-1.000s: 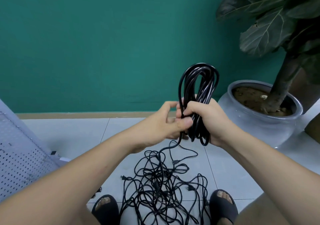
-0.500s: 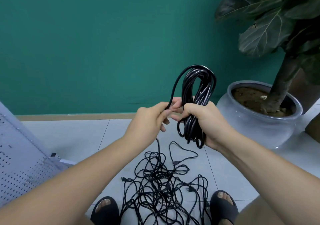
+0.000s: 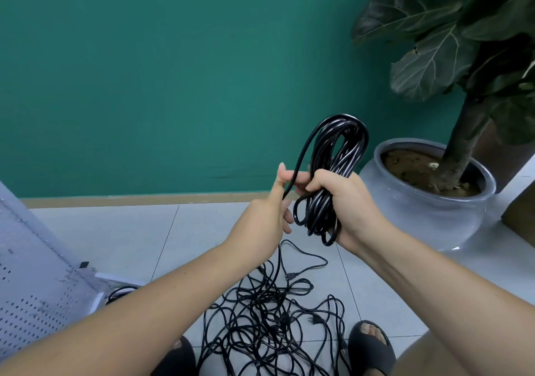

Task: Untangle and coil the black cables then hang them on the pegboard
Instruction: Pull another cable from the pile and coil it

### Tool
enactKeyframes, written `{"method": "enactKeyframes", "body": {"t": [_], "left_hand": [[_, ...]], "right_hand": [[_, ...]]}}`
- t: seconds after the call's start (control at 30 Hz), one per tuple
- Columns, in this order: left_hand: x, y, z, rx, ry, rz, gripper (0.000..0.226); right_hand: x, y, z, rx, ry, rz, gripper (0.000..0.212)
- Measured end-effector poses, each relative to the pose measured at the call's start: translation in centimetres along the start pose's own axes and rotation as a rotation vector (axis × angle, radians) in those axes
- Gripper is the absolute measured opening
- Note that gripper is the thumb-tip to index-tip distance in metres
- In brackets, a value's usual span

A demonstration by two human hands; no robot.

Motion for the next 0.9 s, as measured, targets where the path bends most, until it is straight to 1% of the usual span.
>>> {"method": "enactKeyframes", "body": {"t": [0.07, 0.13, 0.17, 0.23, 0.27, 0.3, 0.37, 0.43, 0.47, 0.57, 0.63, 0.7, 0.73, 0.8, 0.9], "left_hand": [[-0.7, 0.4, 0.4, -0.023, -0.009, -0.048, 0.067], [-1.8, 0.9, 0.7, -0.027, 0.057, -0.063, 0.055], [-2.5, 1.0, 0.6, -0.007, 0.125, -0.071, 0.046], [-3.7, 1.4, 0.4, 0.052, 0.302, -0.106, 0.032], [-4.2, 1.6, 0.4, 0.066, 0.378, -0.12, 0.029], [-4.5, 1.7, 0.3, 0.072, 0.437, -0.133, 0.027], [-4.9, 2.0, 0.7, 0.078, 0.501, -0.159, 0.022], [-5.3, 2.5, 1.2, 0.073, 0.519, -0.187, 0.022], [-5.4, 2.8, 1.6, 0.067, 0.507, -0.212, 0.023], [-5.4, 4.0, 2.9, 0.066, 0.423, -0.315, 0.022], [-5.1, 5.0, 3.9, 0.048, 0.315, -0.384, 0.023], [-4.5, 5.7, 4.7, 0.011, 0.163, -0.425, 0.027], [-4.1, 5.8, 5.0, -0.024, 0.087, -0.409, 0.029], [-2.4, 5.4, 5.8, -0.115, -0.01, -0.317, 0.03], [0.8, 4.4, 6.2, -0.22, 0.001, -0.185, 0.024]], "right_hand": [[-0.3, 0.0, 0.2, 0.0, -0.023, -0.024, 0.038], [-0.4, -0.2, 0.5, 0.004, -0.013, -0.03, 0.028], [-0.3, -0.3, 0.6, 0.016, -0.031, -0.035, 0.026], [-0.3, -0.6, 0.7, 0.042, -0.064, -0.052, 0.036], [-0.2, -0.8, 0.6, 0.052, -0.069, -0.054, 0.038], [-0.1, -0.9, 0.4, 0.068, -0.073, -0.048, 0.034], [0.3, -1.1, -0.1, 0.112, -0.055, 0.0, 0.017], [0.9, -1.4, -0.6, 0.14, 0.001, 0.084, 0.011], [1.3, -1.7, -0.7, 0.145, 0.033, 0.127, 0.011], [2.7, -2.4, -1.0, 0.189, 0.096, 0.248, 0.022], [3.3, -2.6, -1.4, 0.28, 0.174, 0.337, 0.015], [3.8, -2.7, -1.7, 0.346, 0.224, 0.418, 0.022], [4.0, -2.7, -1.8, 0.364, 0.242, 0.442, 0.026], [4.0, -2.8, -2.0, 0.366, 0.327, 0.44, 0.031], [3.4, -3.0, -1.5, 0.306, 0.504, 0.302, 0.032]]}}
Point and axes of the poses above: each hand's wrist, its own y-axis away from the middle knuckle, its own x-axis out of the back of the hand, z = x × y, the point moved 4 cm from there along -y, towards the middle knuckle, and after that the axes turned 5 degrees about -x, right-handed, at the moved point
